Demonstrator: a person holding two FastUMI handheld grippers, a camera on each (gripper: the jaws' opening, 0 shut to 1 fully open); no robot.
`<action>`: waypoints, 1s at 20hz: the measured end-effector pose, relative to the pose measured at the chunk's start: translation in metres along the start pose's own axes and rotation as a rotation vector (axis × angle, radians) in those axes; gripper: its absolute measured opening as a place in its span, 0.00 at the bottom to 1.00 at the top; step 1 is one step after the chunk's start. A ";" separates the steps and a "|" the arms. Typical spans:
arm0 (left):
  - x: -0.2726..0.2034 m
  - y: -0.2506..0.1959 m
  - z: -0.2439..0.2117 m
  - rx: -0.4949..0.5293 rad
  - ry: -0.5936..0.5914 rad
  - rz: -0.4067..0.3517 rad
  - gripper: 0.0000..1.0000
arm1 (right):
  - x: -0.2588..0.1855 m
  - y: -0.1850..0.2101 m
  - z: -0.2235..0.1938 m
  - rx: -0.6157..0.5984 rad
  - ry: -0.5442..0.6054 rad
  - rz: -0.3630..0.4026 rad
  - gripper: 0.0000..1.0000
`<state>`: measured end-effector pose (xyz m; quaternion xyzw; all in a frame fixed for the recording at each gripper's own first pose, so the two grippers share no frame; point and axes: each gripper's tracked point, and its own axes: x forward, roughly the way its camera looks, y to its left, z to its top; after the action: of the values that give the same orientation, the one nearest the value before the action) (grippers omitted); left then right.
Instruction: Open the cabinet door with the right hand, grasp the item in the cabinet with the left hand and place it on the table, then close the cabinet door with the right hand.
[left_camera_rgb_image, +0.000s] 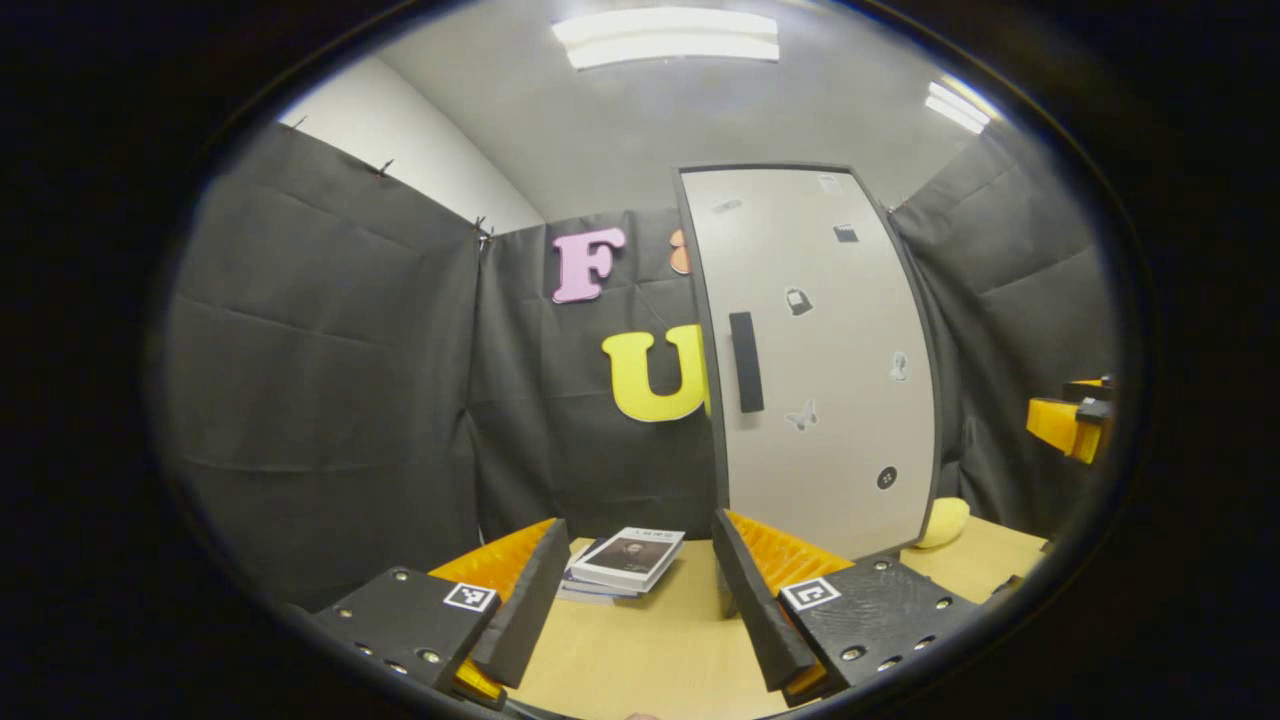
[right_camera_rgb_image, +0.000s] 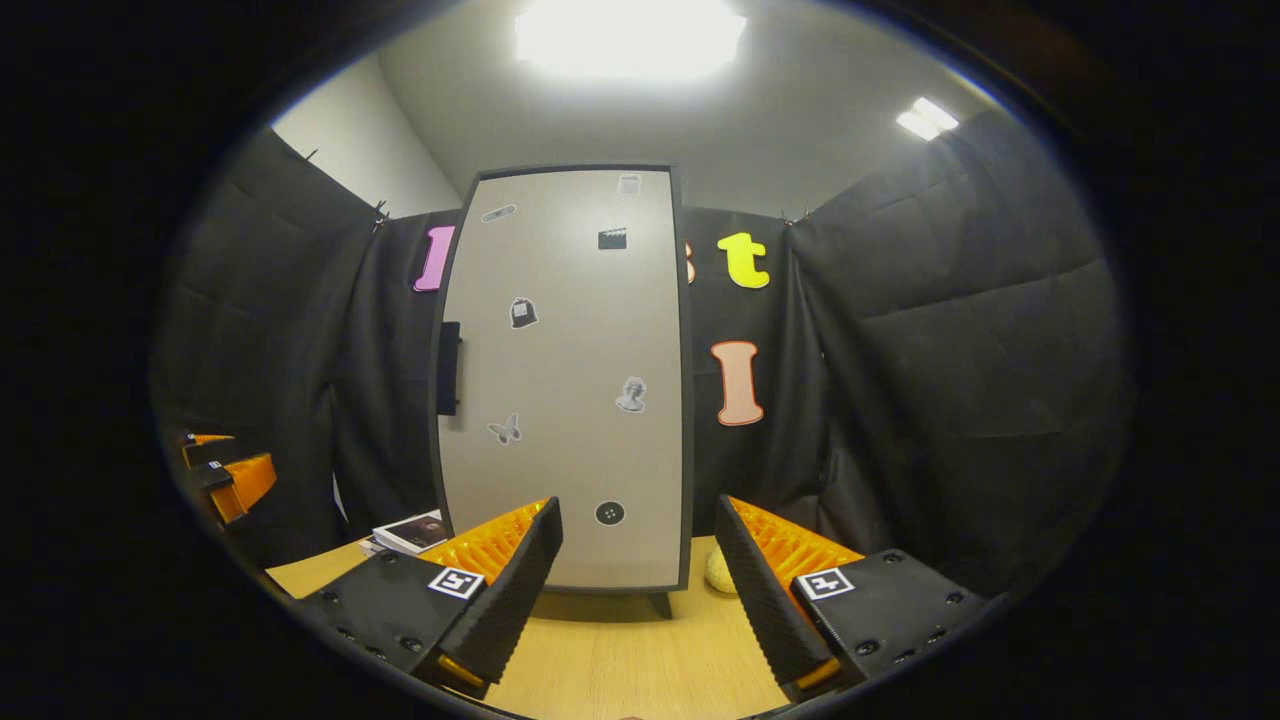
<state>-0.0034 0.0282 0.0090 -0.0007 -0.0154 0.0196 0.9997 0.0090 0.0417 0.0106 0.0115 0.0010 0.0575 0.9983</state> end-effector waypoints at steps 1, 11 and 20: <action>0.000 0.005 0.001 0.000 -0.003 0.006 0.87 | 0.004 0.006 0.002 0.008 0.002 0.010 0.97; -0.001 0.060 -0.024 0.016 0.034 0.061 0.87 | 0.075 0.086 0.052 0.041 -0.037 0.127 0.94; -0.004 0.111 -0.047 0.011 0.073 0.126 0.87 | 0.138 0.167 0.075 0.042 -0.025 0.227 0.95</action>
<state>-0.0106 0.1392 -0.0386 0.0031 0.0211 0.0826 0.9964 0.1273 0.2221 0.0893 0.0334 -0.0117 0.1700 0.9848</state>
